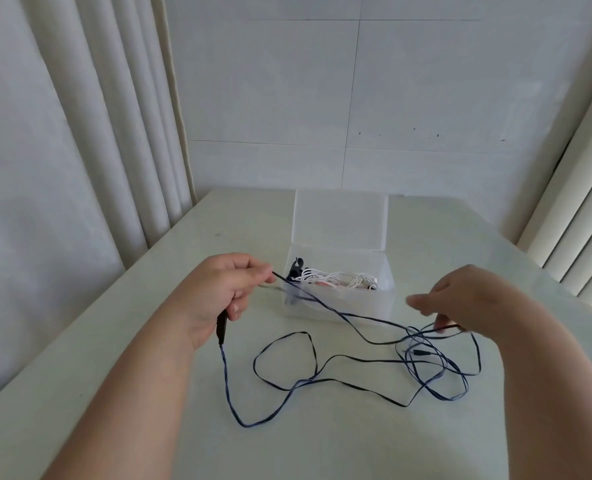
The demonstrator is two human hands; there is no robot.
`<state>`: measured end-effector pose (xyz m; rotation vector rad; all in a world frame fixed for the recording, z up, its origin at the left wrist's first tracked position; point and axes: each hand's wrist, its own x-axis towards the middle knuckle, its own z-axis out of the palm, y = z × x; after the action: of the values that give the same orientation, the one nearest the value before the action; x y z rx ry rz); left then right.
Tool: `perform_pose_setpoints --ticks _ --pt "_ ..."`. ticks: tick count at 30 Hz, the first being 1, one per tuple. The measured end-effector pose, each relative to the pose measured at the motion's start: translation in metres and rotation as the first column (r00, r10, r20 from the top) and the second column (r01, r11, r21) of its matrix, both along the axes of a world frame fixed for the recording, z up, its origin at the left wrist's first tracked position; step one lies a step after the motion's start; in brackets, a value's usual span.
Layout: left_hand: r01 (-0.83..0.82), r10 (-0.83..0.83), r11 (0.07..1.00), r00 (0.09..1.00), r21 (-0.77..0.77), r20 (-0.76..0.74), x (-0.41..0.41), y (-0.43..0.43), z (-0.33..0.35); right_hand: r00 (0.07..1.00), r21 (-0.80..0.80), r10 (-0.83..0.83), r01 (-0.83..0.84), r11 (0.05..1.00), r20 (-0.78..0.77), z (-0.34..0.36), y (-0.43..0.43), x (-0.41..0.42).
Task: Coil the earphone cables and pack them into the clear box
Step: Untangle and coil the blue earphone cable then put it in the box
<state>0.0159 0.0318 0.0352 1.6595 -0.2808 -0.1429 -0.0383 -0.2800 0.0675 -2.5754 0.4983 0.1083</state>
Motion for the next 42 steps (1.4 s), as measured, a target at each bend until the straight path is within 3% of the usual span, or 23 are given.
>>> perform_pose_setpoints --ticks 3,9,13,16,20,23,28,33,36,38,40,42 --pt "-0.104 0.103 0.995 0.991 0.008 0.081 0.003 0.000 -0.001 0.994 -0.046 0.077 -0.081 0.996 -0.082 -0.004 0.002 -0.002" --pt "-0.228 0.246 0.960 0.964 -0.162 0.098 0.005 -0.004 0.000 0.945 -0.074 0.263 -0.281 0.957 -0.192 -0.012 0.025 0.000" --pt "-0.271 0.290 0.936 0.955 -0.223 0.056 0.005 -0.005 0.002 0.952 0.169 0.258 -0.230 0.958 -0.164 -0.012 0.031 0.001" --pt "-0.328 0.327 0.883 0.943 -0.335 -0.063 0.009 -0.002 0.002 0.925 0.279 0.353 -0.306 0.910 -0.138 -0.010 0.026 0.001" --pt "-0.352 0.249 0.711 0.936 -0.609 -0.251 0.012 0.003 0.004 0.882 0.306 0.451 -0.394 0.866 -0.139 -0.007 0.018 -0.003" --pt "-0.339 0.228 0.665 0.941 -0.666 -0.251 0.011 0.005 0.004 0.839 0.211 0.497 -0.457 0.864 -0.221 -0.006 0.020 -0.007" --pt "-0.255 0.197 0.748 0.967 -0.612 -0.163 0.009 0.006 0.005 0.872 -0.029 0.399 -0.424 0.905 -0.285 -0.014 0.027 -0.002" --pt "-0.151 0.098 0.761 0.988 -0.631 -0.119 0.007 0.003 0.005 0.846 -0.192 0.386 -0.476 0.858 -0.368 -0.025 0.044 0.002" --pt "-0.149 0.127 0.747 0.989 -0.647 -0.081 0.009 0.003 0.004 0.865 -0.054 0.455 -0.475 0.878 -0.212 -0.017 0.041 0.000" --pt "-0.165 0.183 0.763 0.982 -0.625 -0.036 0.011 0.003 0.002 0.912 0.236 0.405 -0.407 0.882 0.061 -0.007 0.032 -0.001" --pt "-0.230 0.284 0.805 0.959 -0.547 0.013 0.013 0.005 0.000 0.929 0.533 0.245 -0.361 0.765 0.279 0.001 0.023 -0.002" --pt "-0.368 0.435 0.834 0.897 -0.411 0.080 0.014 0.006 -0.003 0.922 0.665 0.085 -0.334 0.668 0.379 0.004 0.015 -0.002"
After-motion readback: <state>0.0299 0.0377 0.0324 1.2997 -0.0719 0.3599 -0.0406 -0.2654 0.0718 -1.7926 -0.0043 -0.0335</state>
